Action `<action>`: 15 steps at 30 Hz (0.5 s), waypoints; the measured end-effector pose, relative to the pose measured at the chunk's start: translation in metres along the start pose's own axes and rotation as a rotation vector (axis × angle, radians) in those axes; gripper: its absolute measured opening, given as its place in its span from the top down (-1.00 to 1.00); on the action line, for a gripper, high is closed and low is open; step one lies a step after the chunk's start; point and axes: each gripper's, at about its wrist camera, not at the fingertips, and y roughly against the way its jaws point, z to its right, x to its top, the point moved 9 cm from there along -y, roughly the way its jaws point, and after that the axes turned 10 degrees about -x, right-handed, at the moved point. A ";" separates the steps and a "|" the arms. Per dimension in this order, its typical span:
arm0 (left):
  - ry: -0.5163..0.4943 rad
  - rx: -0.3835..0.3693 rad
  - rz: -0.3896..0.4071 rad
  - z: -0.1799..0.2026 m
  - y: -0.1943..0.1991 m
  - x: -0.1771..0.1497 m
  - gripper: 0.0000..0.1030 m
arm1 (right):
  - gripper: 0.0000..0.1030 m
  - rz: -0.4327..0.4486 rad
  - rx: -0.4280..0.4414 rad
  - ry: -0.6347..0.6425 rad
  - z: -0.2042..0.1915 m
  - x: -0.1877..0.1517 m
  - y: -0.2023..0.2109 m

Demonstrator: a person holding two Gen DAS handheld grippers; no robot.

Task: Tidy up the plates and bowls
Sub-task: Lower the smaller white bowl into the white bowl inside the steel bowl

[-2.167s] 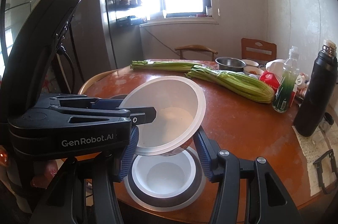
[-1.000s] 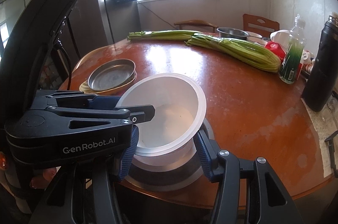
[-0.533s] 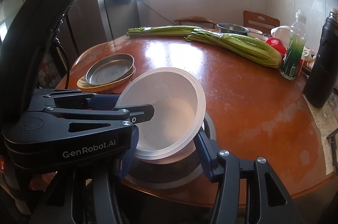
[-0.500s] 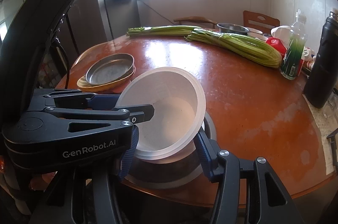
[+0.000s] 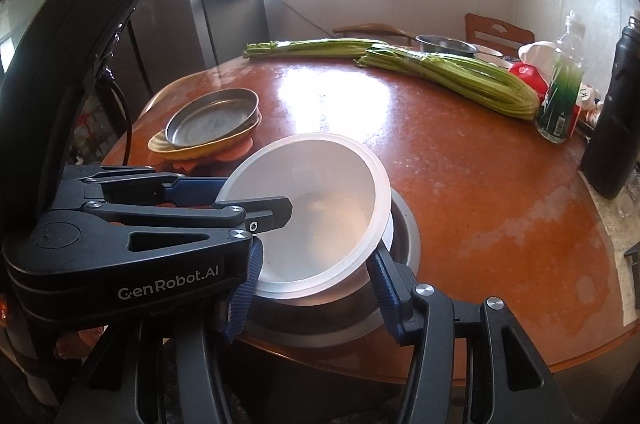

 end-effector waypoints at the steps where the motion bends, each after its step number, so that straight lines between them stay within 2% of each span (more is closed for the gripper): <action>1: -0.001 -0.001 0.000 0.000 0.000 0.000 0.20 | -0.10 0.000 -0.002 0.001 -0.001 0.000 0.000; 15: 0.000 0.005 0.004 -0.001 -0.002 0.000 0.20 | -0.10 0.004 -0.012 0.009 -0.001 -0.002 -0.001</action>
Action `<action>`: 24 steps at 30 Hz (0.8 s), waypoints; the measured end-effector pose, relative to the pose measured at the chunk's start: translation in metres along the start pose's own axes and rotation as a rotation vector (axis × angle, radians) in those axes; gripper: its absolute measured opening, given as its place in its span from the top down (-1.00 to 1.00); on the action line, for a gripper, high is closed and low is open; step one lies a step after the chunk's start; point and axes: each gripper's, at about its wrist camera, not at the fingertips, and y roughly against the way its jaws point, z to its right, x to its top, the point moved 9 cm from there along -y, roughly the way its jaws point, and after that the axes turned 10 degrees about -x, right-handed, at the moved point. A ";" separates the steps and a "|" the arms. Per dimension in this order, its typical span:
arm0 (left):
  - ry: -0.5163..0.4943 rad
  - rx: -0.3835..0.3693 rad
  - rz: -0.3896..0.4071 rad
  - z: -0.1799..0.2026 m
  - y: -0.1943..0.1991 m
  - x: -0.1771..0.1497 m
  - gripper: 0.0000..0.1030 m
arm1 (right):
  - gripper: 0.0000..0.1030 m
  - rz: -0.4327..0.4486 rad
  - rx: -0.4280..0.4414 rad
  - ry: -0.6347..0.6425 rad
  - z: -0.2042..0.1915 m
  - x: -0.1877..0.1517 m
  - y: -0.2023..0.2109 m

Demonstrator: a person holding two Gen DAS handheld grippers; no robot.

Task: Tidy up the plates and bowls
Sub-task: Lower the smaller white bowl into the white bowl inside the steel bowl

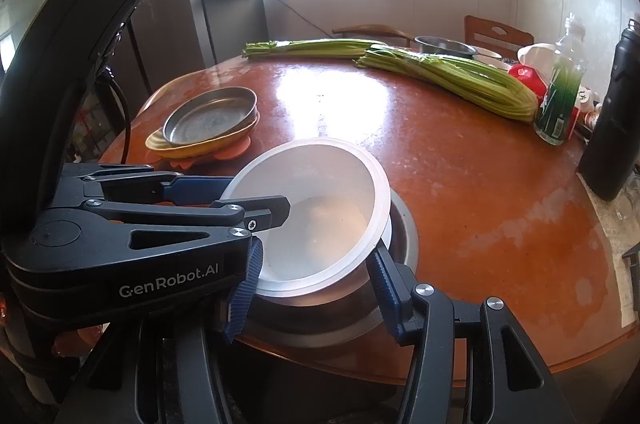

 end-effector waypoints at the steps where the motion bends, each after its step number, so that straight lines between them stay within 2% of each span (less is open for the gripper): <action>1: 0.000 0.000 0.000 0.000 0.000 0.000 0.20 | -0.09 0.001 0.000 0.001 0.000 0.000 0.000; 24: 0.013 -0.006 0.008 -0.005 0.001 0.000 0.20 | -0.09 0.007 -0.028 -0.010 0.005 0.000 0.000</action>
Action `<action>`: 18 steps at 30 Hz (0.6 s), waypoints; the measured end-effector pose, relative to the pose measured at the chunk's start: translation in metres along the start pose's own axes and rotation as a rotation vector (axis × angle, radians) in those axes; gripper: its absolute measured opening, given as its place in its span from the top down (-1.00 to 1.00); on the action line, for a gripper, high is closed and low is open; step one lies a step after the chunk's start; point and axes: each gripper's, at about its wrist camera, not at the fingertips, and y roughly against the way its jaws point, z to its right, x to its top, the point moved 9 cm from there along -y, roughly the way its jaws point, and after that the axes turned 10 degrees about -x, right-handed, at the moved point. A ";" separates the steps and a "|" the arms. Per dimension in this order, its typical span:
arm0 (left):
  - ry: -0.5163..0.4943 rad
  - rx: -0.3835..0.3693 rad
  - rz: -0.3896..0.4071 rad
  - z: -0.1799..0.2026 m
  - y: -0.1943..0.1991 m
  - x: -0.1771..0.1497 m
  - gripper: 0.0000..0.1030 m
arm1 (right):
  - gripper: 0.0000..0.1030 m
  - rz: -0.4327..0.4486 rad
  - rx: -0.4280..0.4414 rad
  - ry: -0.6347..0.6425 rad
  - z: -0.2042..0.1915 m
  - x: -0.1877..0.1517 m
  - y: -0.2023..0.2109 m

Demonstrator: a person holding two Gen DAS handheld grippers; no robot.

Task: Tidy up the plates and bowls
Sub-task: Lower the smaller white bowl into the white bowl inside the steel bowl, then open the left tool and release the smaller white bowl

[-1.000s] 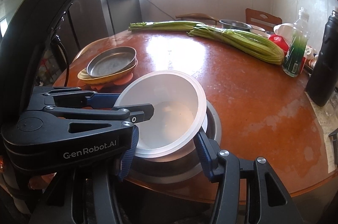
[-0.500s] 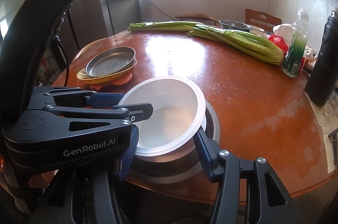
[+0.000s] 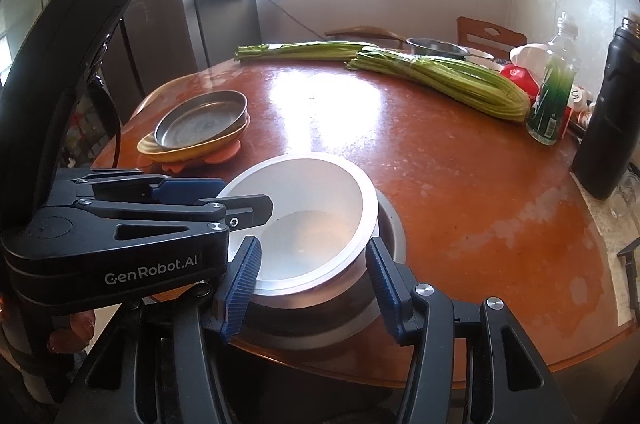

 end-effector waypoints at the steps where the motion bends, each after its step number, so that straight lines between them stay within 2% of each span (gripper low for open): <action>1: -0.001 -0.002 0.000 0.001 0.000 0.000 0.20 | -0.09 0.000 0.000 0.000 0.000 0.000 0.000; 18: 0.002 -0.011 0.024 0.003 0.010 0.002 0.20 | -0.10 0.020 -0.028 -0.001 0.007 0.006 0.005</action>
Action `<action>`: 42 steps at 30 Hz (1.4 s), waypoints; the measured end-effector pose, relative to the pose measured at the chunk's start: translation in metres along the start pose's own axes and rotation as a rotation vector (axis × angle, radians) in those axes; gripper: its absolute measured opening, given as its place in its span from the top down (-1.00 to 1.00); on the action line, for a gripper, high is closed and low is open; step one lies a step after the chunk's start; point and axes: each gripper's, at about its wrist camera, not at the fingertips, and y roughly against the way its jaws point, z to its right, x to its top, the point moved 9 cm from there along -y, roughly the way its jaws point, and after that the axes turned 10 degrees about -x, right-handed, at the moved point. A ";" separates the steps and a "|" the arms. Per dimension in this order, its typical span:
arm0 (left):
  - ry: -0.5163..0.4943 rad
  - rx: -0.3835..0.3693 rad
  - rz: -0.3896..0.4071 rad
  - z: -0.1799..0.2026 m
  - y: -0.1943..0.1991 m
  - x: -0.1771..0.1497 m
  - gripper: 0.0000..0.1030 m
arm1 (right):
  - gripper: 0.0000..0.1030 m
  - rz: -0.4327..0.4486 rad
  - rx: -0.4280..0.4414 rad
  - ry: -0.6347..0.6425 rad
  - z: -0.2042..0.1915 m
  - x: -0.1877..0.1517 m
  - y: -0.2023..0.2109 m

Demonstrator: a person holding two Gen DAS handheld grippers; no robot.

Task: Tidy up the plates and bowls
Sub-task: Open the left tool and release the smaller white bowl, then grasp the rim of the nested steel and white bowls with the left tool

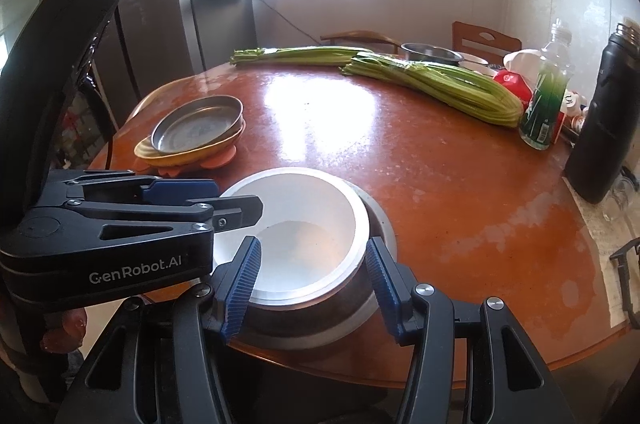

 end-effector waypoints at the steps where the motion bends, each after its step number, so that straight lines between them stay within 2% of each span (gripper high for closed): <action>1: 0.002 0.000 0.003 -0.001 0.001 0.000 0.20 | -0.10 0.005 0.000 -0.003 0.001 0.001 0.001; 16: 0.002 0.011 0.068 -0.002 0.032 0.011 0.20 | -0.21 0.094 -0.015 -0.029 0.012 0.031 0.030; 20: 0.008 0.023 0.080 -0.005 0.039 0.012 0.13 | -0.22 0.116 -0.015 -0.032 0.014 0.041 0.036; 24: 0.023 0.037 0.080 -0.013 0.042 0.011 0.08 | -0.34 0.131 -0.020 -0.039 0.017 0.049 0.038; 30: 0.068 0.048 0.070 -0.027 0.038 0.008 0.05 | -0.36 0.123 -0.029 -0.058 0.024 0.053 0.031; 42: 0.132 0.009 0.025 -0.038 0.017 -0.001 -0.02 | -0.41 0.067 -0.040 -0.126 0.049 0.036 0.012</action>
